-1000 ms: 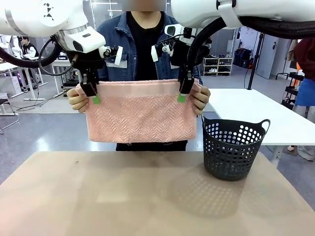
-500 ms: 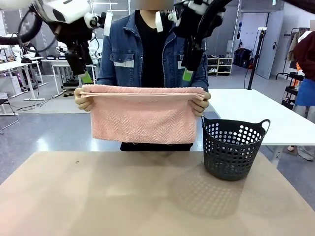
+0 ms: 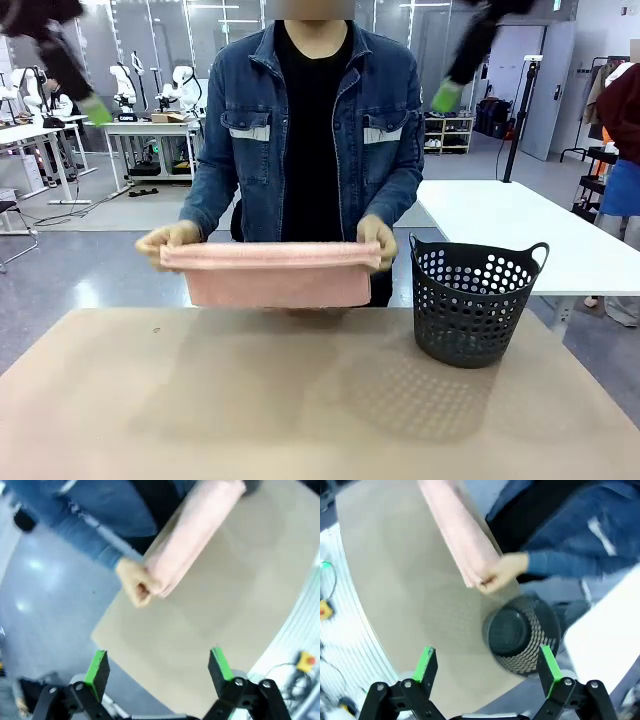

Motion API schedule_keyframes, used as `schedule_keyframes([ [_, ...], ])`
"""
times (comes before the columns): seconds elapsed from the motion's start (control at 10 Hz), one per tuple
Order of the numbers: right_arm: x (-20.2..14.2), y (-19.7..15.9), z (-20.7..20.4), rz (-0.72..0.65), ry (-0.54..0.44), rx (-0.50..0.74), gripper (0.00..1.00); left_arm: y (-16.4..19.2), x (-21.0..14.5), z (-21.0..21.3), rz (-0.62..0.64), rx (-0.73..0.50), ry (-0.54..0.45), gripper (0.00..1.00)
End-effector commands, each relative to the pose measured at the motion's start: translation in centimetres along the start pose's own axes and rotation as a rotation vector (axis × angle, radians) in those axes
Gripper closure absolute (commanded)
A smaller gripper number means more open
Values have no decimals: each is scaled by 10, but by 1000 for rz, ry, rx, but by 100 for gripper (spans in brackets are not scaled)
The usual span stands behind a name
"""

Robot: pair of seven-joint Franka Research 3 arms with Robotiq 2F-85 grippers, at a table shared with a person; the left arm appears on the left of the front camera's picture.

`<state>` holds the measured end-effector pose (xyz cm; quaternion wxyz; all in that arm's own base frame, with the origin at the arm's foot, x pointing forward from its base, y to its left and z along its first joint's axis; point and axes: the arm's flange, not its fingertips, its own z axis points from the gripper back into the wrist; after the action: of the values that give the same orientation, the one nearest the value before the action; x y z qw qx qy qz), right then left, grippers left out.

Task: Fold the towel.
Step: Release the end of the 100 cm Hotel Towel you were holding.

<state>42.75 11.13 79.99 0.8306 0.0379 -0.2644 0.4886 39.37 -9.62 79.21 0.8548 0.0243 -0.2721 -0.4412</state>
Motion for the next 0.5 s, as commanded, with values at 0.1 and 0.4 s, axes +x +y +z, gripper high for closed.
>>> schedule_keyframes([
  [0.1,-65,12,22,-312,-123,-143,0,0,-67,25,286,92,-70,0],
  [0.4,-115,10,44,-451,-167,-187,0,2,-116,38,413,120,-132,0],
])
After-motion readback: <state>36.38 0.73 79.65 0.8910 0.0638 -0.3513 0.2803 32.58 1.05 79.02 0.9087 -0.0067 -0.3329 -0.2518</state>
